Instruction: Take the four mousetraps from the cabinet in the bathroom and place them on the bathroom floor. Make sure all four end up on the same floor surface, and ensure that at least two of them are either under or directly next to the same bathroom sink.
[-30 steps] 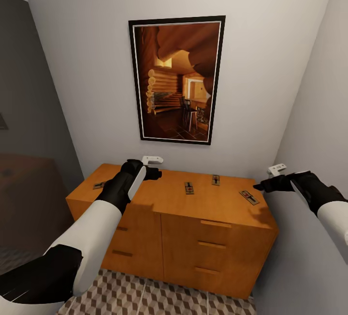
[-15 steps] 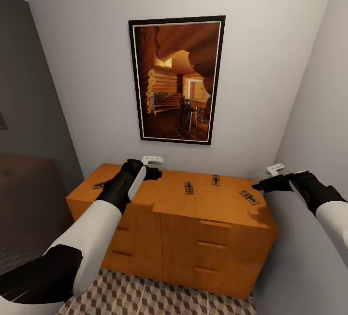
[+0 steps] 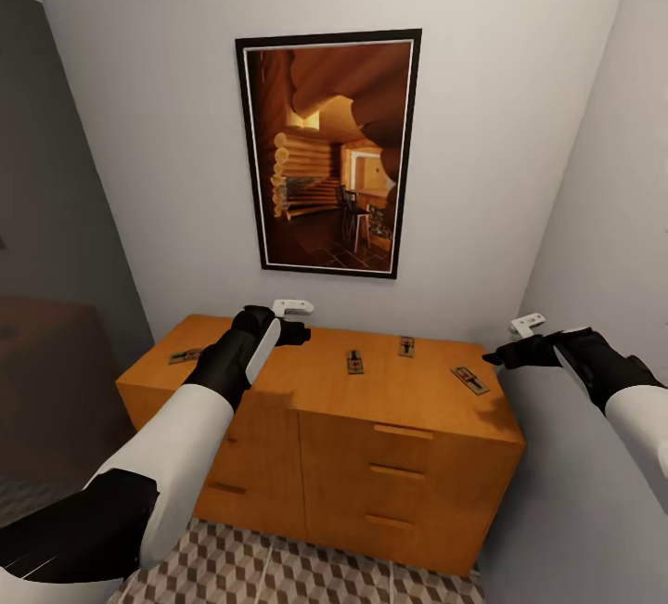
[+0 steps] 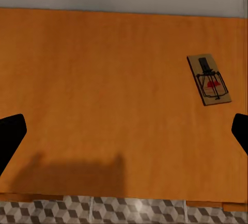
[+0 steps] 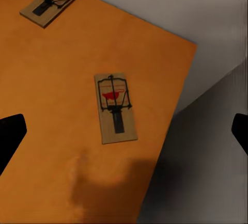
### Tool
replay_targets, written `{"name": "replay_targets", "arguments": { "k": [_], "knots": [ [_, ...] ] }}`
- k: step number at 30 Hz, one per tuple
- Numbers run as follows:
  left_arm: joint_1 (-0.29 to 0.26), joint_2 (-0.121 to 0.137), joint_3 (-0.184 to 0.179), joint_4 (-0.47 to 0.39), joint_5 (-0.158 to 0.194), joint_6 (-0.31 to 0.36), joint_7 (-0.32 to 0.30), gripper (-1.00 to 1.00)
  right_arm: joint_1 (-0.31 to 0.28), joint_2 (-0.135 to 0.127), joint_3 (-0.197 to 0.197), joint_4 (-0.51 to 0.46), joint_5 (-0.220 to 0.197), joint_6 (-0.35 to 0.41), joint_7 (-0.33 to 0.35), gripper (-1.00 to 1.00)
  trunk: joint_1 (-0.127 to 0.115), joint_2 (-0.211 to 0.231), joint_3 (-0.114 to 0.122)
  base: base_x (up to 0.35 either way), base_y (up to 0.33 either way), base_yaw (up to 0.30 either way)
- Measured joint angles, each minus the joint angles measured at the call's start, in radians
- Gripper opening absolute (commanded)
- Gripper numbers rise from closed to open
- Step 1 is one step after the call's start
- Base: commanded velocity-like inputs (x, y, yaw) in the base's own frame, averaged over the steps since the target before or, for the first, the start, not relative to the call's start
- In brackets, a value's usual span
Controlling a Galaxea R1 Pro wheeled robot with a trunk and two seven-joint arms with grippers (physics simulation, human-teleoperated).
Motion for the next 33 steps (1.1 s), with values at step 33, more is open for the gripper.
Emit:
{"name": "replay_targets", "arguments": {
  "k": [33],
  "knots": [
    [0.001, 0.000, -0.001, 0.000, -0.001, 0.000, -0.001, 1.00, 0.000, 0.000, 0.000, 0.000, 0.004, -0.006, 0.197, 1.00, 0.000, 0.000, 0.000, 0.003, -0.014, 0.000]
  ]
}}
